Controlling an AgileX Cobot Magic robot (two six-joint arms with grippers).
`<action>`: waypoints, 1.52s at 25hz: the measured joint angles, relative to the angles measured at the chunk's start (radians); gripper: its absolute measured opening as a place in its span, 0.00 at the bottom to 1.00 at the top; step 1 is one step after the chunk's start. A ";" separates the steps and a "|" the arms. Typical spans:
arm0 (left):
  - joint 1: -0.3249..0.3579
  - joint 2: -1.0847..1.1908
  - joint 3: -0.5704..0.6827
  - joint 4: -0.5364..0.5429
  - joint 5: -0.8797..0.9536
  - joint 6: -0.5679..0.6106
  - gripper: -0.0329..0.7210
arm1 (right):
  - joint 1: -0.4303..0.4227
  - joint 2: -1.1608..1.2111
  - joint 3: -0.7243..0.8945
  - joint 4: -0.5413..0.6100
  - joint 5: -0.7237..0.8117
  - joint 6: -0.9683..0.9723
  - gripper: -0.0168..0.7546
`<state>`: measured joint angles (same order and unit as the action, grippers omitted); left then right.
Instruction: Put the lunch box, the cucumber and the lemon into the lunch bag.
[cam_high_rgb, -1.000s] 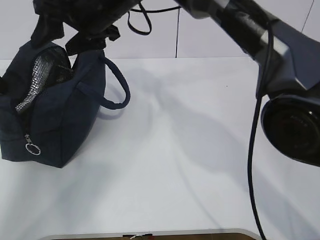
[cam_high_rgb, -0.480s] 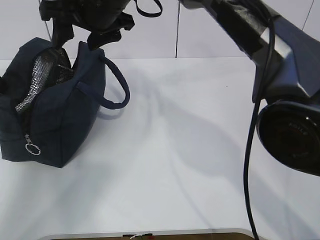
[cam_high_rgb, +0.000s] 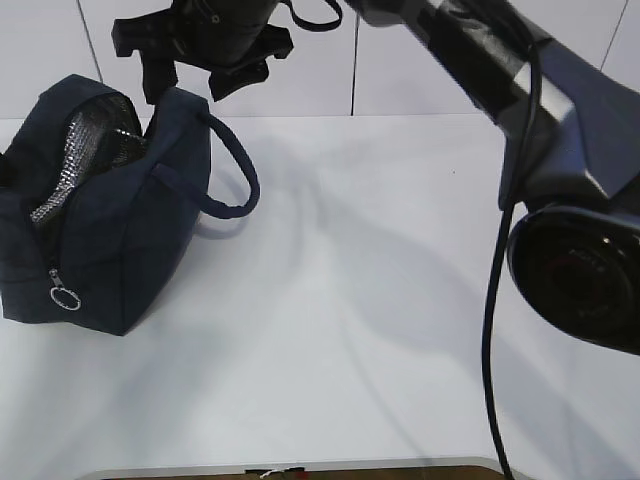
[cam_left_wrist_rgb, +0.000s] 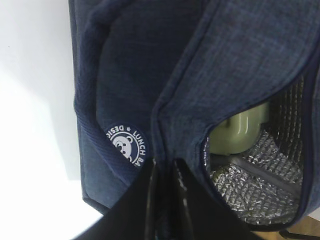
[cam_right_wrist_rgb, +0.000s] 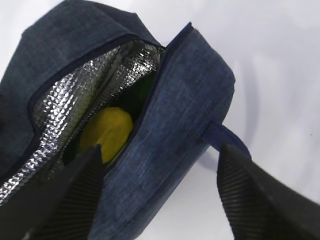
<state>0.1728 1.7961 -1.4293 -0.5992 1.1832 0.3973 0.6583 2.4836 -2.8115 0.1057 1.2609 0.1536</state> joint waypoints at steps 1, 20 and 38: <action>0.000 0.000 0.000 0.000 0.000 0.000 0.05 | 0.000 0.005 0.000 0.000 0.000 0.000 0.75; 0.000 0.000 0.000 0.000 0.000 0.002 0.05 | 0.000 0.056 0.000 0.019 0.000 0.002 0.75; 0.000 0.000 0.000 0.000 0.000 0.002 0.05 | 0.000 0.065 0.000 0.046 0.000 -0.007 0.26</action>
<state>0.1728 1.7961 -1.4293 -0.5992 1.1832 0.3990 0.6583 2.5488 -2.8115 0.1513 1.2609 0.1464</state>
